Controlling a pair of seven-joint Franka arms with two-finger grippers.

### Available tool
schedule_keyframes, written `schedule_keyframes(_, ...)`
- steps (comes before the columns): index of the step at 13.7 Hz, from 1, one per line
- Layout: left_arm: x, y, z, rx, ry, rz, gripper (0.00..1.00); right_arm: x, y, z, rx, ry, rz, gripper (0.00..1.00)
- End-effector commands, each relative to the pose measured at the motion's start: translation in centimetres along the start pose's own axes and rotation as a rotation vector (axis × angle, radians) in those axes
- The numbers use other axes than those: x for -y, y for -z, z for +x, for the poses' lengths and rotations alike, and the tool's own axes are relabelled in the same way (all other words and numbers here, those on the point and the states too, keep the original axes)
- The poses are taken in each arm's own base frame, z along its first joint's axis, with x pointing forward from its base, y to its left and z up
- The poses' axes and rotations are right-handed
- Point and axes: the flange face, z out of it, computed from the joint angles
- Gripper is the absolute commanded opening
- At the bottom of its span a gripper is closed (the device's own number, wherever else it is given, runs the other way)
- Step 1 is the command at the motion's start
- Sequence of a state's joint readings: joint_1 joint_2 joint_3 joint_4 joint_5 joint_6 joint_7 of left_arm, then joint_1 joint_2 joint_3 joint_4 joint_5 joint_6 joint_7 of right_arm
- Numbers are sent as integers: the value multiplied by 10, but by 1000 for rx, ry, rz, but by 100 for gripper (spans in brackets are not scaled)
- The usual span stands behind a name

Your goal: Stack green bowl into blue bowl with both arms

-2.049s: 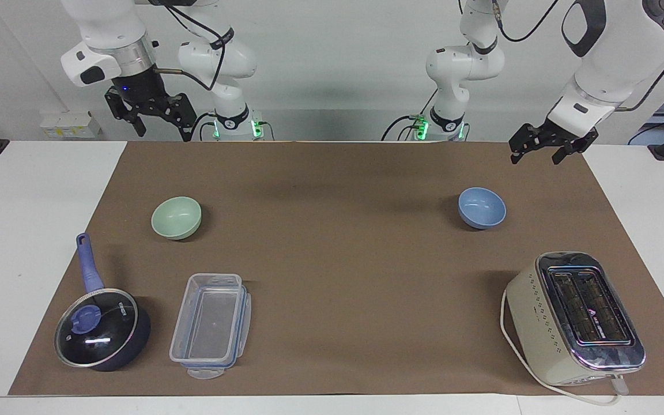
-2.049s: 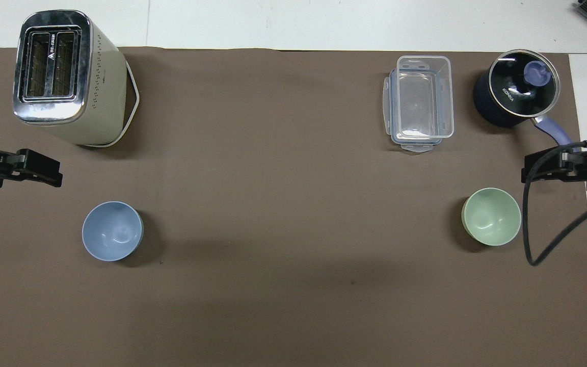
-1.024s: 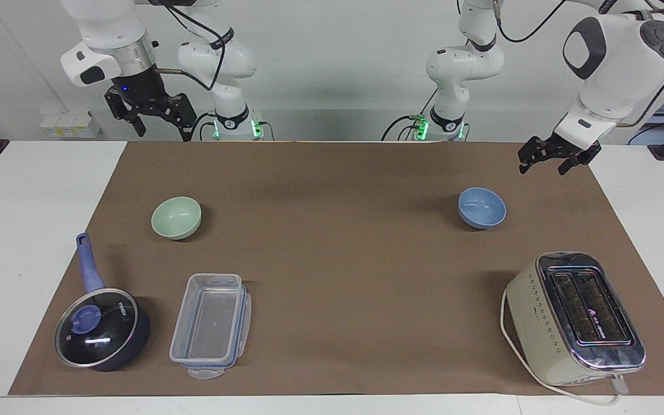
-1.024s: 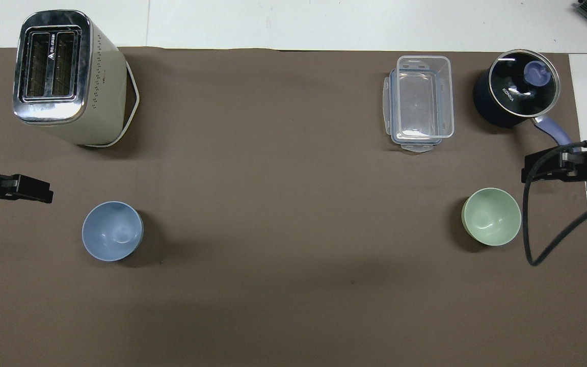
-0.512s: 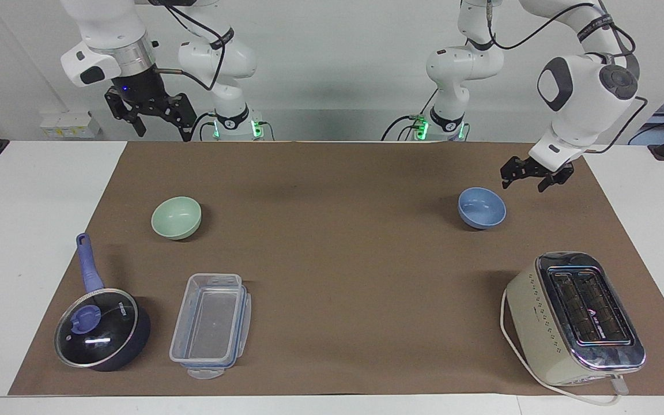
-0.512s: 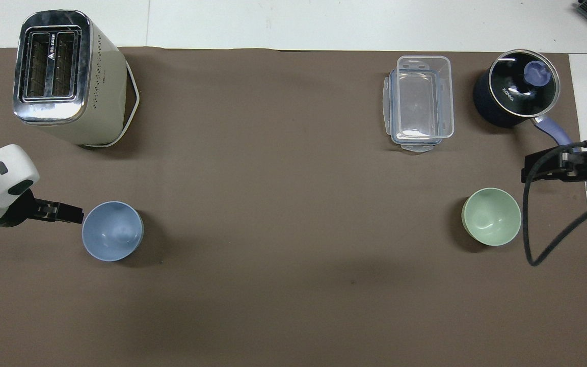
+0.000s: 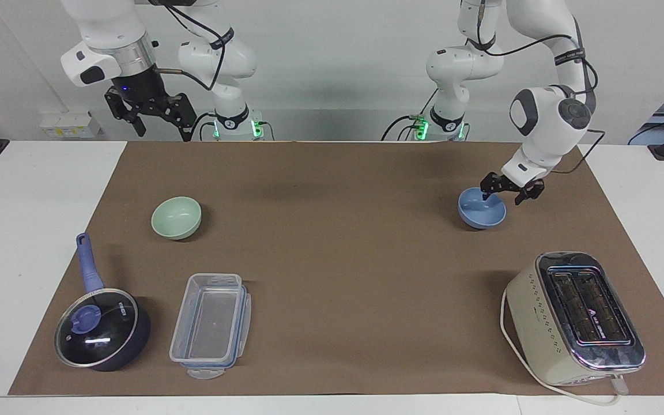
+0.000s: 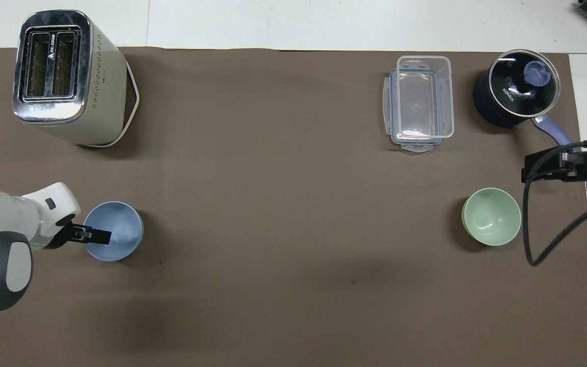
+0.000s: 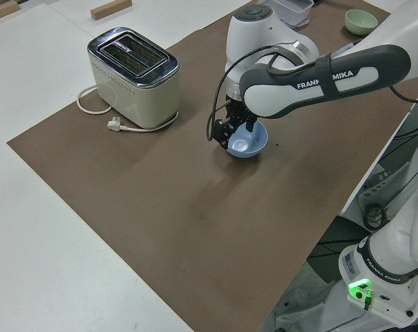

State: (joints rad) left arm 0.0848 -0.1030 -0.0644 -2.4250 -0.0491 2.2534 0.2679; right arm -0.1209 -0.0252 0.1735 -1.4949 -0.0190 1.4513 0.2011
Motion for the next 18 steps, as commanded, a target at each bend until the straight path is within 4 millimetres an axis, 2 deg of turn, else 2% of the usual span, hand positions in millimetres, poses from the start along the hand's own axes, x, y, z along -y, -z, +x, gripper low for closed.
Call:
schedule_keyframes(1, -2, -26, -7, -16, -4, -7, 25, -5, 0, -6, -2, 15, 22, 100)
schedule_keyframes(2, -2, -26, -7, -11, -8, -8, 0, -5, 0, -6, -2, 15, 22, 100)
schedule_keyframes(6, -2, -21, -2, -8, 17, -42, 0, -5, 0, -6, -2, 15, 22, 100)
schedule_keyframes(10, -5, 22, 12, 22, 33, -94, 0, -9, 0, -5, -1, 7, 22, 100)
schedule_keyframes(12, -14, 45, 21, 15, 68, -152, 0, -9, 0, -5, -1, 7, 22, 100)
schedule_keyframes(13, -23, 56, 25, 11, 107, -164, 0, -9, 0, -5, -1, 7, 22, 100)
schedule_keyframes(14, -44, 63, 32, 6, 121, -159, 0, -9, 0, -5, -1, 7, 22, 100)
schedule_keyframes(18, -117, 65, 45, -30, 168, -155, 0, -9, 0, -5, -1, 7, 22, 100)
